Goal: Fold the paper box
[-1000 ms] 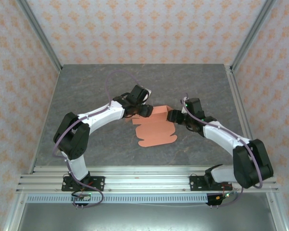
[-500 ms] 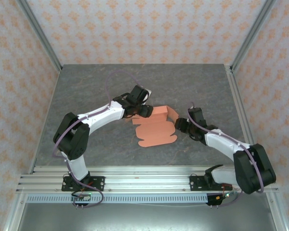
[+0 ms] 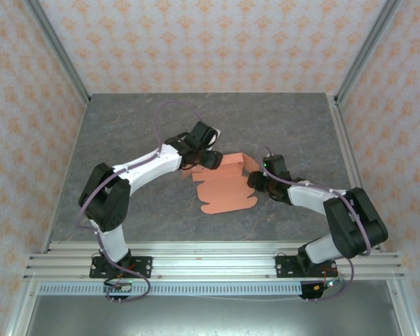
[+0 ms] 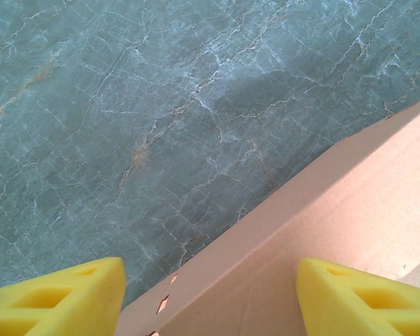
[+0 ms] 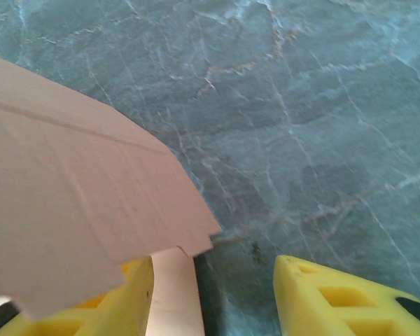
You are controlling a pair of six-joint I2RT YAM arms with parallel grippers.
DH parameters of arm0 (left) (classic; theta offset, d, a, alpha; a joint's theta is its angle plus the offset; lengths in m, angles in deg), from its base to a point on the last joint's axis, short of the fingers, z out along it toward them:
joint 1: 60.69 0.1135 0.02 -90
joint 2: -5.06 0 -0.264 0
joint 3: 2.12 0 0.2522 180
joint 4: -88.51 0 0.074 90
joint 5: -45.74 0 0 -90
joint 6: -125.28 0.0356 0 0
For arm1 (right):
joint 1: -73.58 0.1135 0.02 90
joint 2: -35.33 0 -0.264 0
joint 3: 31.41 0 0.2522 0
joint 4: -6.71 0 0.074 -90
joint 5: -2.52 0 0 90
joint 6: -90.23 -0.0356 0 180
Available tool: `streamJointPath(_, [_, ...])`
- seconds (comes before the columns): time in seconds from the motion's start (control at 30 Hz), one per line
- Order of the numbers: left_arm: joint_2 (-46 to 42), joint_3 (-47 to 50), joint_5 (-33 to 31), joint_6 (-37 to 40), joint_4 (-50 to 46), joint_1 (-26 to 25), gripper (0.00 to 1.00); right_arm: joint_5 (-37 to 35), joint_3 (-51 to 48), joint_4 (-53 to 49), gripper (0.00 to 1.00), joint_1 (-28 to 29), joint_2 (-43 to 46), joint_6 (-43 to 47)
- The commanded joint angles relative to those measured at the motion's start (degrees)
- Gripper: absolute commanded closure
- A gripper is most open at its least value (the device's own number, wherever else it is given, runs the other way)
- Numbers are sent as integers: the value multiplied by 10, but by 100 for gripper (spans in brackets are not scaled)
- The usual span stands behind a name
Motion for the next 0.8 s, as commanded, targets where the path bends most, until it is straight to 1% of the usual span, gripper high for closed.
streamJointPath(0.0, [16,-20,-18,16,-38,7,34,-7,11,30,48,3,-8,30])
streamJointPath(0.2, [16,-19,-17,16,-38,9,34,16,8,40,49,4,-10,44])
streamJointPath(0.3, [18,-17,-19,16,-37,9,34,27,10,44,55,5,-5,45])
streamJointPath(0.4, [17,-14,-16,14,-34,9,34,36,18,38,62,6,8,45])
streamJointPath(0.63, [18,-10,-10,12,-31,9,34,52,28,19,63,9,42,46])
streamJointPath(0.77, [18,-6,-9,11,-27,8,34,56,31,14,66,9,48,42])
